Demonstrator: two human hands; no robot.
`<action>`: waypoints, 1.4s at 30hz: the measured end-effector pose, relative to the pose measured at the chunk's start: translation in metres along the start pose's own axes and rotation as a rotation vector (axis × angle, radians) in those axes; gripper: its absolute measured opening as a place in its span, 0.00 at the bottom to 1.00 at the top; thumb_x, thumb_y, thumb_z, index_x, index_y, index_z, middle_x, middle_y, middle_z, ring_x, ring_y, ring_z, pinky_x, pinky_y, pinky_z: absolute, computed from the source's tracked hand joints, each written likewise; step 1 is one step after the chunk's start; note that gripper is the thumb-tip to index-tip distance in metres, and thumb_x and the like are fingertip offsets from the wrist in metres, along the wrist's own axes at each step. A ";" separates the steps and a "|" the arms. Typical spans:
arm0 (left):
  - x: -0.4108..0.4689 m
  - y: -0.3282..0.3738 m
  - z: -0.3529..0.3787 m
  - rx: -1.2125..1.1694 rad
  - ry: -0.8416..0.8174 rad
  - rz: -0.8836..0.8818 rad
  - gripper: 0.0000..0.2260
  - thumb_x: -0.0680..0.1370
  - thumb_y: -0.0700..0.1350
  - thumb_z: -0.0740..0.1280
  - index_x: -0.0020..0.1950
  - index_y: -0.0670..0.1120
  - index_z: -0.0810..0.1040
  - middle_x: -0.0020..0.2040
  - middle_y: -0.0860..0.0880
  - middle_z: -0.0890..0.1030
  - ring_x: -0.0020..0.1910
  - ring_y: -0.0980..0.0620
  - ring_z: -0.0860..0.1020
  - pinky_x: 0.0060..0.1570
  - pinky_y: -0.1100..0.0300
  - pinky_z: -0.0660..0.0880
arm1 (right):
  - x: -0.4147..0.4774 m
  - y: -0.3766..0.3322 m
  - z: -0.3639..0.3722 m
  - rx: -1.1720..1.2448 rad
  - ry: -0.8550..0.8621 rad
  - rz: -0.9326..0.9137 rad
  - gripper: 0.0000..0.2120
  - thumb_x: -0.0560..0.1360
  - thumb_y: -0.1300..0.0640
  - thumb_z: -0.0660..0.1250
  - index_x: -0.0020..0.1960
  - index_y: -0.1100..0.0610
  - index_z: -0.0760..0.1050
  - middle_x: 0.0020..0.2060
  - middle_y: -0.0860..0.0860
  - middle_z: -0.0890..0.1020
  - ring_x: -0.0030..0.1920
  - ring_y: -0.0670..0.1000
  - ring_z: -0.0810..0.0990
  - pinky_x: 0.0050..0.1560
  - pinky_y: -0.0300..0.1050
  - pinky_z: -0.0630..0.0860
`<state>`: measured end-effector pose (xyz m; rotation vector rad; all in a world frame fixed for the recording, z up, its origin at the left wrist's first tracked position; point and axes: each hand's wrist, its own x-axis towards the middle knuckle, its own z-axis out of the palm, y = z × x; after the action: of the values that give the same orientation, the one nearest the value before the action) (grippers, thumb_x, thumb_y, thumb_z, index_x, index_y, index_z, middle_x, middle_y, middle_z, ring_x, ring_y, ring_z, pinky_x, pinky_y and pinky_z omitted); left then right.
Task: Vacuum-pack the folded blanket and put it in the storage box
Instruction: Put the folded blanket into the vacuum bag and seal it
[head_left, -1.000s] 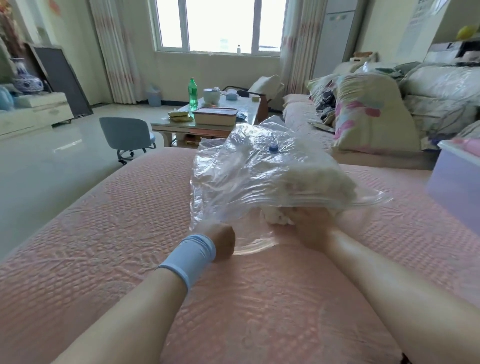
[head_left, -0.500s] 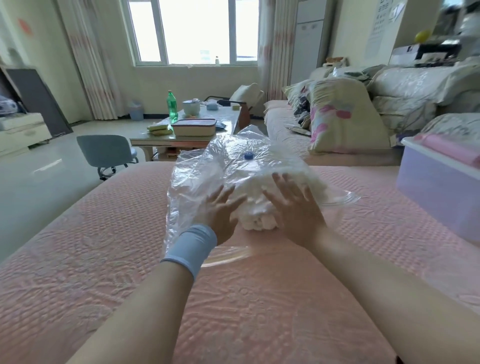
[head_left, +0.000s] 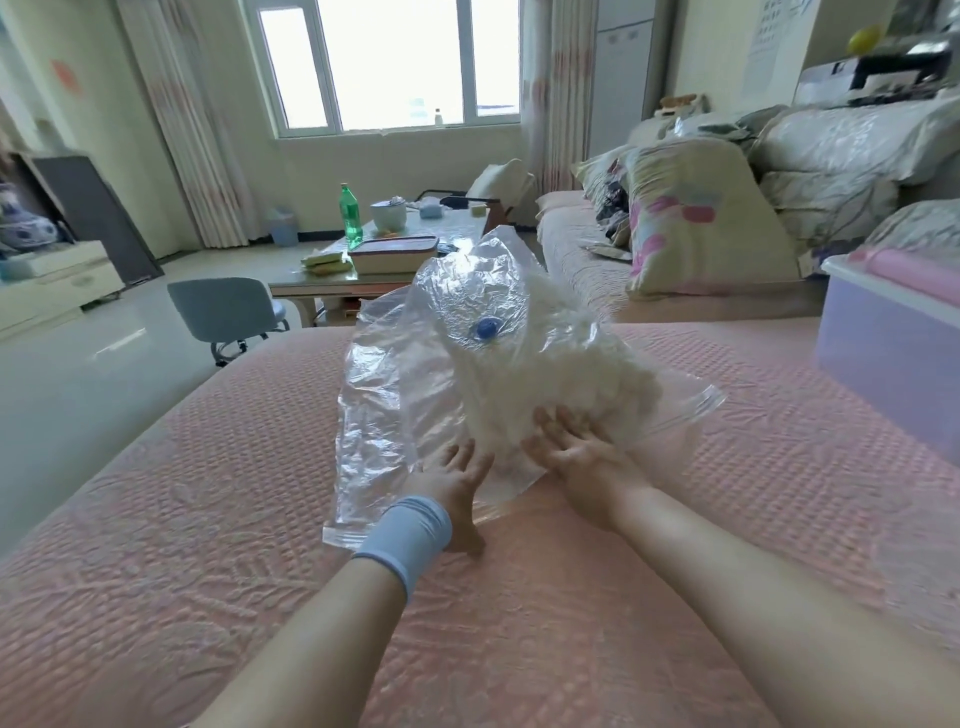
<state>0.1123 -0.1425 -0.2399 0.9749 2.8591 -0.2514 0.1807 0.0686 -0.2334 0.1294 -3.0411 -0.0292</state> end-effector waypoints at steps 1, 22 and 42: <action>0.004 0.003 -0.001 0.031 0.021 -0.008 0.52 0.65 0.55 0.76 0.78 0.54 0.45 0.80 0.49 0.43 0.79 0.49 0.46 0.73 0.41 0.54 | 0.002 0.001 0.001 0.001 -0.010 -0.001 0.26 0.84 0.57 0.51 0.80 0.42 0.53 0.81 0.47 0.43 0.81 0.53 0.42 0.79 0.53 0.45; 0.099 0.006 -0.128 -0.014 0.202 0.137 0.13 0.83 0.48 0.58 0.66 0.52 0.74 0.60 0.48 0.79 0.57 0.46 0.77 0.57 0.55 0.73 | 0.050 0.051 -0.030 0.021 0.442 0.078 0.18 0.75 0.54 0.66 0.63 0.50 0.81 0.72 0.60 0.72 0.72 0.63 0.70 0.67 0.70 0.66; 0.146 -0.033 -0.521 0.170 -0.045 0.107 0.17 0.81 0.38 0.61 0.66 0.54 0.75 0.64 0.51 0.76 0.61 0.48 0.76 0.59 0.52 0.75 | 0.170 0.139 -0.353 0.306 0.353 0.207 0.06 0.76 0.55 0.72 0.39 0.51 0.79 0.42 0.50 0.85 0.46 0.57 0.82 0.54 0.53 0.76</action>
<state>-0.0492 0.0186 0.2515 1.1328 2.7701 -0.5056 0.0351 0.1875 0.1374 -0.1444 -2.6685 0.4272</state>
